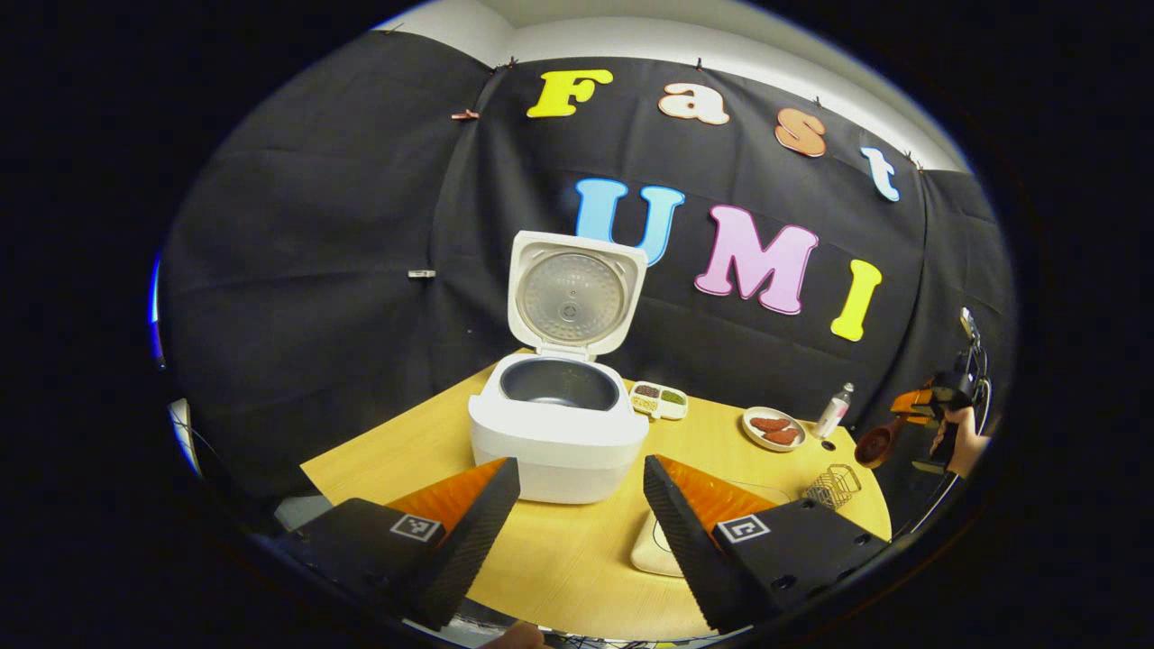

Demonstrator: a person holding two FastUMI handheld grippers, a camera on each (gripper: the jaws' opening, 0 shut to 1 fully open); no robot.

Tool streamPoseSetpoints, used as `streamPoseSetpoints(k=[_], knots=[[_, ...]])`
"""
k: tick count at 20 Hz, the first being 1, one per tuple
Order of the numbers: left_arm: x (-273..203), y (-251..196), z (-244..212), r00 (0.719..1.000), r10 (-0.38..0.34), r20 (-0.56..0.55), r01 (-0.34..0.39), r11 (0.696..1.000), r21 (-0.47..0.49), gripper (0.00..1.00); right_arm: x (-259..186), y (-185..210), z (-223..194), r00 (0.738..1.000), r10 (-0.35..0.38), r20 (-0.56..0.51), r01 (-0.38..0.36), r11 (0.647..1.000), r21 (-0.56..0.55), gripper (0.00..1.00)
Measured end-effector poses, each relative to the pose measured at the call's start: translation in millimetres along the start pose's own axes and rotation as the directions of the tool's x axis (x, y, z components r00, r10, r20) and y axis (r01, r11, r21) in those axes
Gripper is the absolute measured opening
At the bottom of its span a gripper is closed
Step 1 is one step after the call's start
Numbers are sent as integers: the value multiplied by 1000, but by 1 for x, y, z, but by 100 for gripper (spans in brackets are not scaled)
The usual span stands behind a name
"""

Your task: Close the left gripper, press the button to open the rice cooker; take a wooden spoon from the chopstick holder with the right hand, scoop a spoonful of rice and pour it into the rice cooker, then put the wooden spoon back into the chopstick holder.

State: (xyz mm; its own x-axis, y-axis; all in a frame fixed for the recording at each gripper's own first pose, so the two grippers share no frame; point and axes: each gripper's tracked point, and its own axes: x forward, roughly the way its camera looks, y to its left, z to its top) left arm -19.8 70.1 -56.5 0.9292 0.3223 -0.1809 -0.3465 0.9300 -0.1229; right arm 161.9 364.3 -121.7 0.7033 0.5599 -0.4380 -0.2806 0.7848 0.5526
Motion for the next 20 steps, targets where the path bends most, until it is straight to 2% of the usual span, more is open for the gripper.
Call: streamPoseSetpoints(k=[2, 6, 9, 13, 16, 17, 18, 20], knots=[[-6, 6, 11, 997, 69, 32, -70, 997, 18, 96, 17, -9, -23, 998, -16, -61, 16, 1000, 1, 16], [-22, 7, 24, 986, 147, 73, -146, 989, -20, 95, 35, -18, -59, 992, -2, -127, -2, 1000, -28, 16], [-36, 11, 23, 976, 203, 82, -202, 979, -13, 95, 41, -21, -83, 987, 1, -163, -9, 999, -52, 17], [-46, 4, 6, 971, 231, 56, -232, 973, 0, 96, 49, -19, -99, 983, 7, -185, -7, 1000, -1, 18], [-44, -7, -3, 974, 226, 34, -226, 974, 5, 95, 47, -21, -109, 980, 9, -197, -8, 1000, 5, 20], [-42, -12, -4, 976, 217, 32, -217, 976, 7, 95, 42, -23, -110, 979, 5, -204, -3, 1000, 11, 24], [-38, -17, -3, 977, 209, 34, -209, 978, 9, 95, 40, -26, -108, 981, -1, -193, 3, 1000, 11, 34], [-31, -25, 3, 980, 195, 44, -196, 980, 25, 95, 30, -34, -105, 985, -27, -168, 23, 999, -24, 100]])
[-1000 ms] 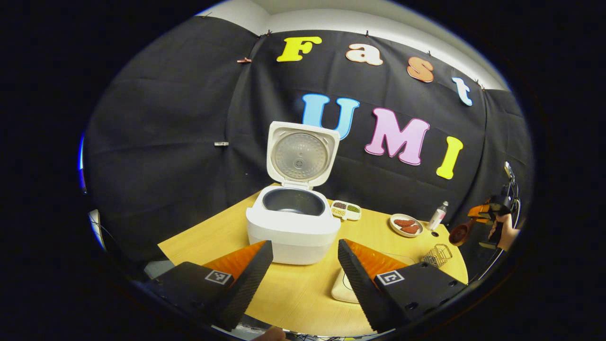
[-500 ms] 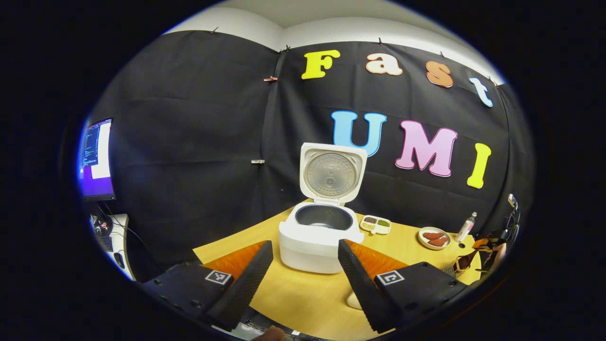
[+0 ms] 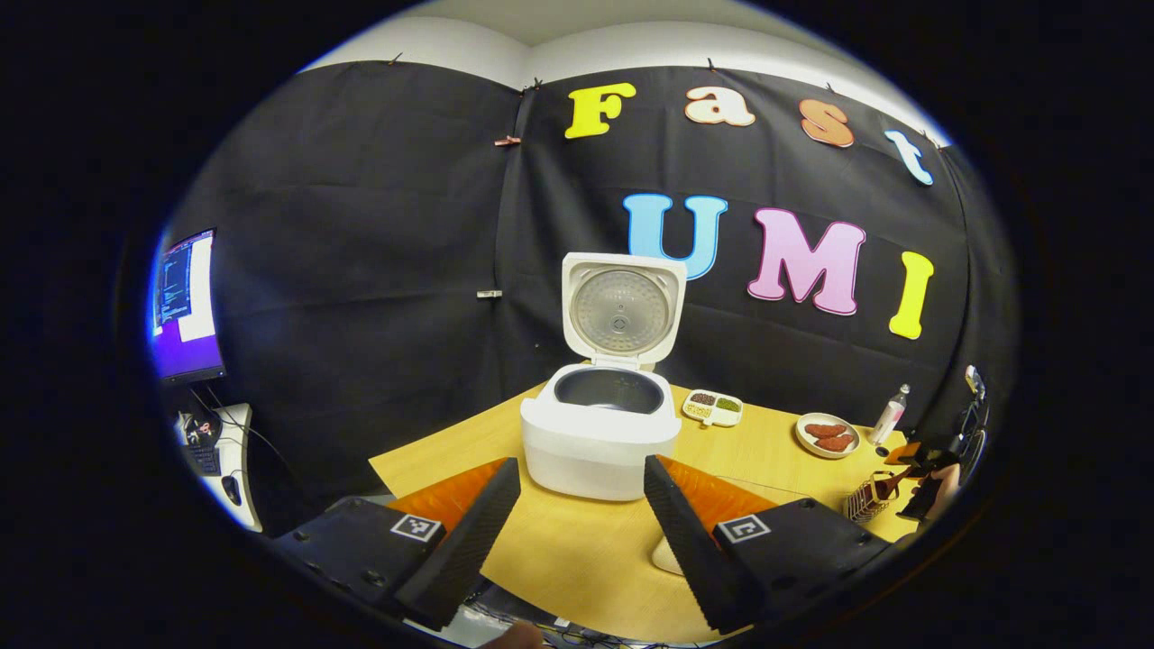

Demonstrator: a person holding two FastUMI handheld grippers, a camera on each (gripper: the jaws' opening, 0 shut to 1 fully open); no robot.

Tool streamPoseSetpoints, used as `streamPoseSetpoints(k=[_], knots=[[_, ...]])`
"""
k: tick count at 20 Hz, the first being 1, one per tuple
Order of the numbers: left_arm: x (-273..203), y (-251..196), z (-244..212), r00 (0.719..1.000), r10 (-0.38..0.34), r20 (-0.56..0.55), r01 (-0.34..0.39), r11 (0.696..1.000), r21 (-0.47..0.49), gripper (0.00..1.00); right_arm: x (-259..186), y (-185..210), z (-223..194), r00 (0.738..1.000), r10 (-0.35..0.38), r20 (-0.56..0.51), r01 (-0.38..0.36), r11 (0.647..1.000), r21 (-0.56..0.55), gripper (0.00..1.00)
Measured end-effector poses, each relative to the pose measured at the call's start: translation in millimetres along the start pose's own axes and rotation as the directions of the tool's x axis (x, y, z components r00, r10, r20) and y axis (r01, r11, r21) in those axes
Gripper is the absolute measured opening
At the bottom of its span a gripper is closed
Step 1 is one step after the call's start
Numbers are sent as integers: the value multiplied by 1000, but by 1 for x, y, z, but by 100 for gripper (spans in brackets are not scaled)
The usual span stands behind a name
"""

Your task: Close the left gripper, press the button to open the rice cooker; take a wooden spoon from the chopstick holder with the right hand, scoop a spoonful of rice and pour it into the rice cooker, then put the wooden spoon back into the chopstick holder.

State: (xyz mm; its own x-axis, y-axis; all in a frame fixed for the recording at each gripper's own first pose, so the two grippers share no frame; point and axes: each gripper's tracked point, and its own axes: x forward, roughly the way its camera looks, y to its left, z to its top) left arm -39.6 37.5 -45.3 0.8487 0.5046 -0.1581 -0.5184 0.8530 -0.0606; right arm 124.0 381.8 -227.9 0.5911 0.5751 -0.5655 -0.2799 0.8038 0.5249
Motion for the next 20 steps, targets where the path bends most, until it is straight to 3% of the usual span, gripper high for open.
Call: streamPoseSetpoints(k=[6, 10, 17, 20], knots=[[29, -24, 34, 995, -96, 37, 96, 995, 3, 95, -38, -15, 4, 999, -29, 32, 30, 998, -57, 99], [59, -27, 69, 988, -140, 71, 136, 989, 62, 95, -72, -35, 9, 994, -85, 71, 89, 994, -58, 98], [137, -42, 166, 968, -218, 122, 194, 964, 183, 95, -134, -54, -11, 985, -146, 89, 151, 987, -48, 98], [177, -45, 204, 962, -233, 142, 213, 966, 144, 95, -155, -58, -31, 982, -173, 69, 178, 982, -62, 98]])
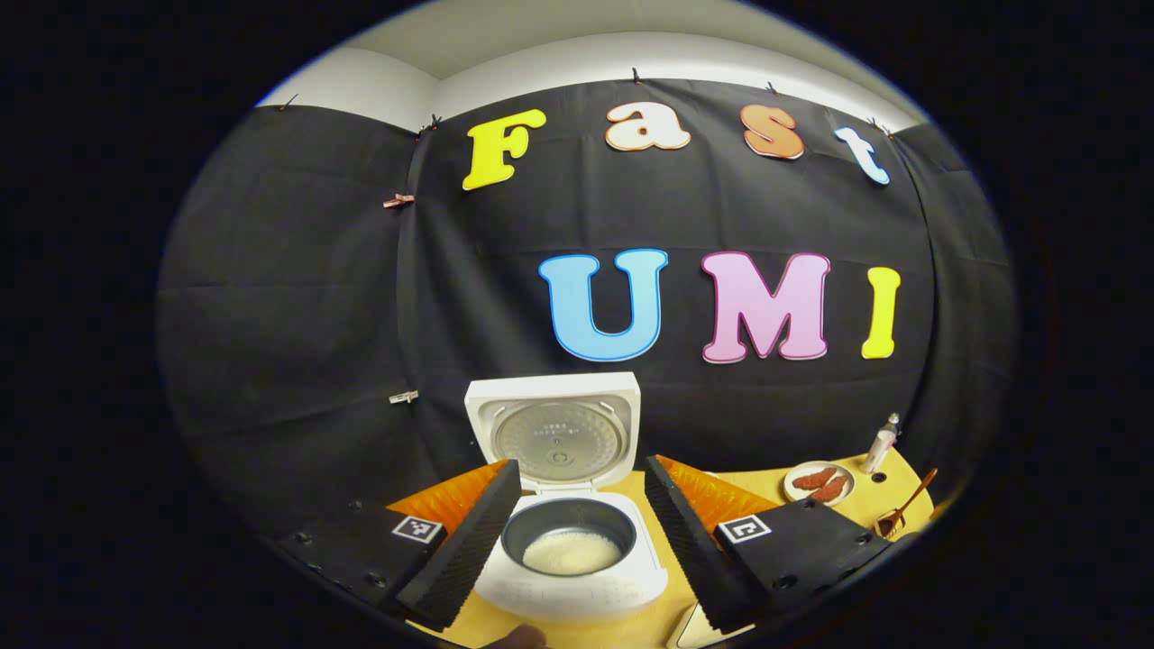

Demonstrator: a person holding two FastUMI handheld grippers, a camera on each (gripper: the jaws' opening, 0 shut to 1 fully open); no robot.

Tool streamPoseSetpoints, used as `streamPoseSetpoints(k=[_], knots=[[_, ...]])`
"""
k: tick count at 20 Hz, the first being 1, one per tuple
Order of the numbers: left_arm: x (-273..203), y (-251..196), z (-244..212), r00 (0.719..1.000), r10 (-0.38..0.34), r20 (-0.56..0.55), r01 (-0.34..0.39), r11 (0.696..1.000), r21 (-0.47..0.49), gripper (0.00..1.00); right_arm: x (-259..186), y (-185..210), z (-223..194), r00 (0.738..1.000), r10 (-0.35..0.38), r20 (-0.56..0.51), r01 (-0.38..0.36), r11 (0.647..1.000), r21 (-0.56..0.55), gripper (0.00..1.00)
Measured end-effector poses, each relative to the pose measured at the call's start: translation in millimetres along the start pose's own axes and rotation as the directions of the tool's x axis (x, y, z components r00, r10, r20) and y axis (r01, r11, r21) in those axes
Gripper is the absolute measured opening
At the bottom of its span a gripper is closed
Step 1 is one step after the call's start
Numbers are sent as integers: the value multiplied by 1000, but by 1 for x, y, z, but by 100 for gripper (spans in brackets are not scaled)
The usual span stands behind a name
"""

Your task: Close the left gripper, press the button to open the rice cooker; take a wooden spoon from the chopstick holder with the right hand, scoop a spoonful of rice and pour it into the rice cooker, then put the wooden spoon back into the chopstick holder.

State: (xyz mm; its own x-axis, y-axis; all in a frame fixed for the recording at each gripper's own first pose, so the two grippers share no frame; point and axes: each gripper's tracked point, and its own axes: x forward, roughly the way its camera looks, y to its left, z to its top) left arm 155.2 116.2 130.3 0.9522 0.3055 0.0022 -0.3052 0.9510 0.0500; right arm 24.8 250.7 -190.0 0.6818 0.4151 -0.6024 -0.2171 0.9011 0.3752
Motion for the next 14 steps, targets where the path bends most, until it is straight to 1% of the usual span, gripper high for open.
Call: streamPoseSetpoints(k=[2, 3, 5, 8, 11, 14], knots=[[29, 7, 12, 1000, -5, -11, 5, 1000, -30, 95, -14, -1, -10, 1000, -5, -12, 5, 1000, 3, 99], [43, 14, 15, 1000, 4, -22, -5, 1000, -21, 95, -20, -1, -17, 1000, -6, -21, 6, 1000, 1, 99], [68, 25, 23, 999, 16, -31, -15, 1000, 17, 95, -29, -5, -27, 999, -18, -36, 18, 1000, -10, 99], [105, 32, 34, 1000, 2, -27, 0, 998, 69, 95, -33, -3, -43, 997, -32, -67, 31, 999, -20, 99], [143, 36, 47, 999, -36, -10, 36, 998, 42, 94, -43, 10, -53, 996, -25, -89, 22, 999, -40, 99], [183, 45, 56, 998, -58, -7, 58, 998, 30, 94, -58, 26, -58, 994, -9, -105, -2, 995, -99, 99]])
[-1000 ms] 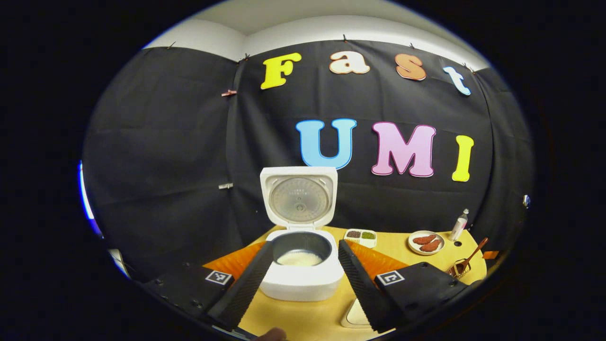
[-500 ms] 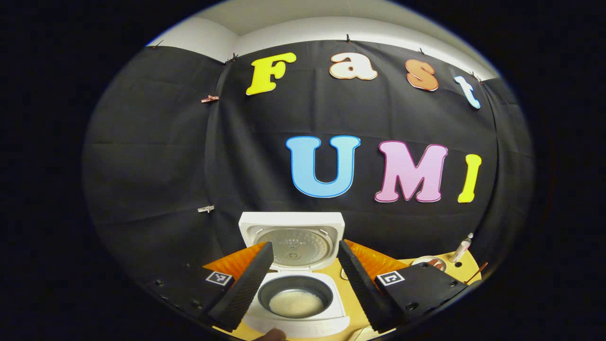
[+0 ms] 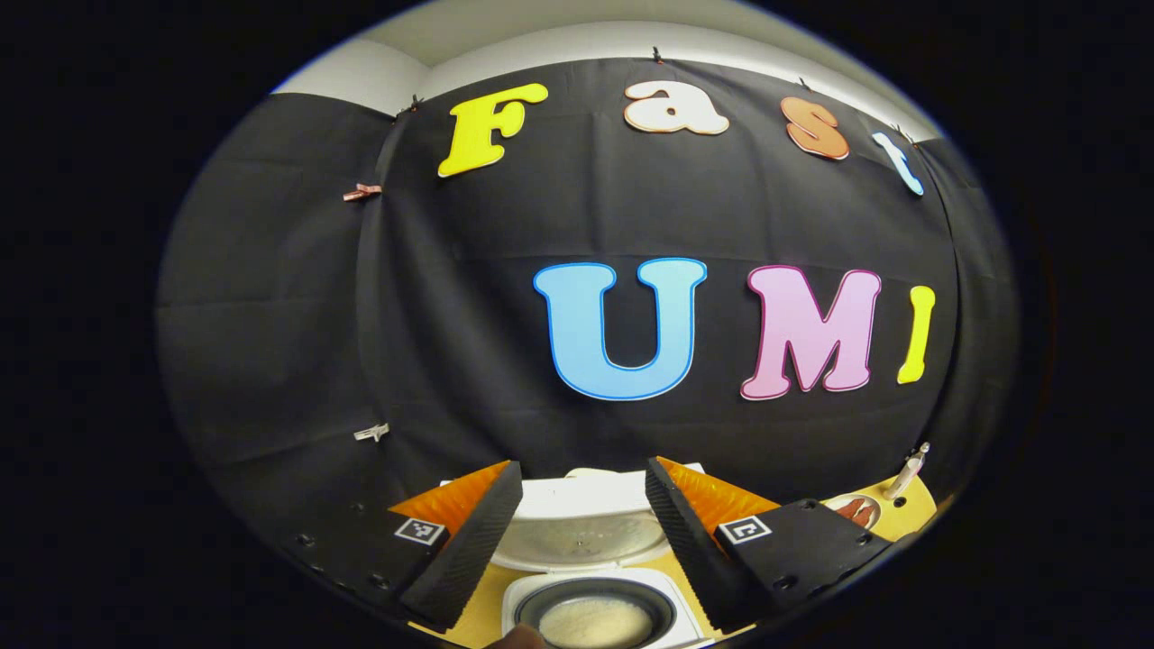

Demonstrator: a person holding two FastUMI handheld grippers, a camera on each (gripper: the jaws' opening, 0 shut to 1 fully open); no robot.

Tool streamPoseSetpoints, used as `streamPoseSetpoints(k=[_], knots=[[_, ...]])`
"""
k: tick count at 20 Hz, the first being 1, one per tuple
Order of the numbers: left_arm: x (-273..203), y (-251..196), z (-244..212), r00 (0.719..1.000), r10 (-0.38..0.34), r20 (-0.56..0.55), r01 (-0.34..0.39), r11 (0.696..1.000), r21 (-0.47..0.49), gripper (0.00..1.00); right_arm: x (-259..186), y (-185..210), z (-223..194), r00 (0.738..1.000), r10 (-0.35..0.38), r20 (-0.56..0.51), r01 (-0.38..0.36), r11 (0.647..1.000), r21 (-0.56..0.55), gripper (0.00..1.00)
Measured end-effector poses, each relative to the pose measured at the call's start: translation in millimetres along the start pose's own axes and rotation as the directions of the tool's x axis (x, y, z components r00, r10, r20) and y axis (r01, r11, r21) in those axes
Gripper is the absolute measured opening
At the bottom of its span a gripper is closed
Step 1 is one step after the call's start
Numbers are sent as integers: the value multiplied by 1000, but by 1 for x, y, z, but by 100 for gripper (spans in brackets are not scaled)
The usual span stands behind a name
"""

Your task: Close the left gripper, press the button to open the rice cooker; take a wooden spoon from the chopstick holder with the right hand, scoop a spoonful of rice and pour it into the rice cooker, then put the wooden spoon back into the chopstick holder.

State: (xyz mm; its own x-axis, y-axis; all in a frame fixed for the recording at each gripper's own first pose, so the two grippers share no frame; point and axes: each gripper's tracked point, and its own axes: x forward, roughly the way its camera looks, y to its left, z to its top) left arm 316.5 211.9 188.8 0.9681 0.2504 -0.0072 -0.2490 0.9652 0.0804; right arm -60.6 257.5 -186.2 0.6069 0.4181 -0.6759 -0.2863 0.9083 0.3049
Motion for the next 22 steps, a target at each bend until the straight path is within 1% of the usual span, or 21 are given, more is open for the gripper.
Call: streamPoseSetpoints(k=[3, 6, 9, 11, 12, 14, 19, 22], knots=[[40, 11, -5, 1000, -11, -17, 11, 1000, 20, 94, -12, 13, 0, 1000, 11, 4, -11, 1000, -19, 99], [70, 13, -28, 997, -43, -70, 42, 999, -10, 94, -17, 20, 5, 1000, 4, 28, -3, 1000, -26, 99], [89, 18, -51, 990, -52, -133, 45, 997, -60, 94, -26, 22, 7, 999, -10, 43, 11, 1000, -8, 99], [94, 19, -55, 988, -47, -149, 39, 998, -56, 96, -28, 23, 7, 999, -19, 49, 19, 1000, 2, 99], [96, 15, -56, 986, -56, -158, 49, 998, -48, 97, -29, 23, 8, 998, -26, 56, 26, 1000, 3, 99], [90, 7, -61, 980, -76, -186, 65, 996, -64, 98, -29, 26, 11, 997, -24, 70, 24, 1000, 4, 99], [61, 2, -76, 960, -80, -267, 56, 994, -96, 99, -33, 39, 13, 994, 1, 106, 0, 1000, -16, 99], [36, -3, -90, 944, -76, -322, 45, 994, -102, 99, -30, 51, -3, 997, 43, 69, -42, 999, -10, 99]])
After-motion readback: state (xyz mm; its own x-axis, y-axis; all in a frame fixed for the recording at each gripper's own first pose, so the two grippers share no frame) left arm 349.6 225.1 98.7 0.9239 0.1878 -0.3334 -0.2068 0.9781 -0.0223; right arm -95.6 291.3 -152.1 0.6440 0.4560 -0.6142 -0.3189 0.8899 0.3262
